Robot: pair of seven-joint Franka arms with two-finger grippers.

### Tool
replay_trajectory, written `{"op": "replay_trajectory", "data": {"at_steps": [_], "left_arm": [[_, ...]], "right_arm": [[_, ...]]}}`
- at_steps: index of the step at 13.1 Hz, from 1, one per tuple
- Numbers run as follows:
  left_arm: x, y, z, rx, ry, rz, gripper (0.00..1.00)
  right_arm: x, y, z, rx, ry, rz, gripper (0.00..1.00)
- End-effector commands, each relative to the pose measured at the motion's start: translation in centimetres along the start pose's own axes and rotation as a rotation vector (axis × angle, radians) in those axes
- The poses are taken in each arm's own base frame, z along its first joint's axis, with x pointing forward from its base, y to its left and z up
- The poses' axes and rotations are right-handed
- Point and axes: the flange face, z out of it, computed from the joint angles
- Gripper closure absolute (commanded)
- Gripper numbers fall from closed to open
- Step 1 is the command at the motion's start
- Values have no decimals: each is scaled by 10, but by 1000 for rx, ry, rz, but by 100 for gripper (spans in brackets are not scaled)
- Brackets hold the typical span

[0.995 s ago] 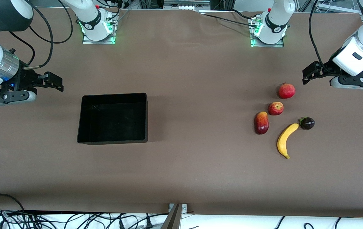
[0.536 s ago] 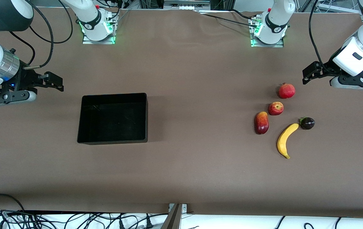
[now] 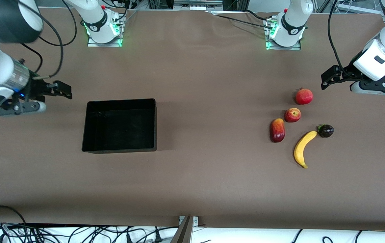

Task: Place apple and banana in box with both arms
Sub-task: 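Lower the right gripper onto the rim of the black box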

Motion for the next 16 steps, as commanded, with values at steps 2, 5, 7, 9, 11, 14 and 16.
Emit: {"op": "replay_trajectory", "data": {"at_steps": [2,5,7,9,11,14,16], "left_arm": [[3,-1,-6,-27,-6,-11,0],[3,-1,-6,-27,-6,-11,0],[3,-1,-6,-27,-6,-11,0],[3,-2,-6,-27,-6,-13,0],[3,-2,-6,-27,-6,-13,0],[3,-1,-6,-27,-6,-11,0],[3,-1,-5,-27,-7,-11,0]], "right_arm": [[7,13,85,-12,12,34,0],[14,23,155,-25,32,54,0],[13,30,194,-31,41,69,0],[2,34,227,-34,63,78,0],[-14,37,256,-39,78,82,5],[-19,39,283,-47,53,86,26],[-19,44,288,-50,55,94,50]]}}
